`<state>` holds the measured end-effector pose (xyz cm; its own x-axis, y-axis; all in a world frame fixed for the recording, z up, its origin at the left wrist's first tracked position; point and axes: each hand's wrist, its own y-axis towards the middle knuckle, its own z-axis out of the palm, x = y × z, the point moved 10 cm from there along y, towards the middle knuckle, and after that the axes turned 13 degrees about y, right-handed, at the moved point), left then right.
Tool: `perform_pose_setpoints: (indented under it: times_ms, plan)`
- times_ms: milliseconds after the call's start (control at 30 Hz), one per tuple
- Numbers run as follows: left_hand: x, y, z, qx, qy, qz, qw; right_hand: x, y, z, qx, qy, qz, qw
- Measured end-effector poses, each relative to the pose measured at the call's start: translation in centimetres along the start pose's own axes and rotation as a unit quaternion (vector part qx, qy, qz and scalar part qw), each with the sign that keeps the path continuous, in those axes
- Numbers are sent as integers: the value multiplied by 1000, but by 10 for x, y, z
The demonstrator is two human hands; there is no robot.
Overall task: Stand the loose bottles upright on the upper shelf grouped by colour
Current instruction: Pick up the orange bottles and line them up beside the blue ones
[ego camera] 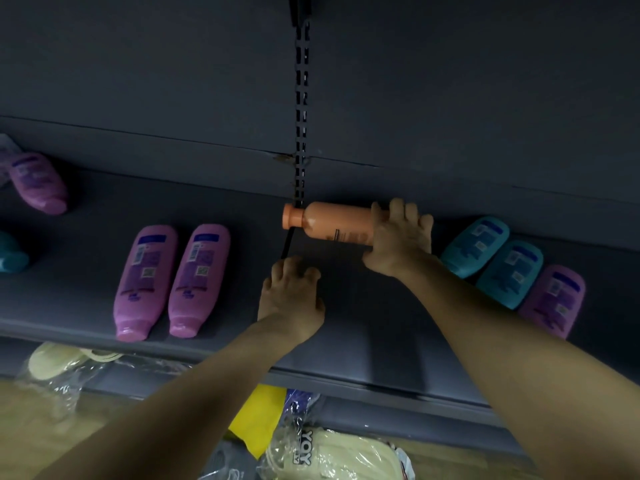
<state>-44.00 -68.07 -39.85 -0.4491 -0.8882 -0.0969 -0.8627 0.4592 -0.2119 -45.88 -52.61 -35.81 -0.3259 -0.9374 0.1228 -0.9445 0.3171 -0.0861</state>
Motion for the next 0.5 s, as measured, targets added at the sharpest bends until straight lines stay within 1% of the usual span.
perform_pose_setpoints:
  times_ms: [100,233,500]
  plan:
    - [1,-4,0,1,0,-9,1000,-2,-4,8,24,19,14,999]
    - [1,-10,1,4,-1,-16,1000,2,-5,9,36,46,-18,998]
    - [3,-25,6,21,-2,-38,999,12,-39,14,44,10,-33,998]
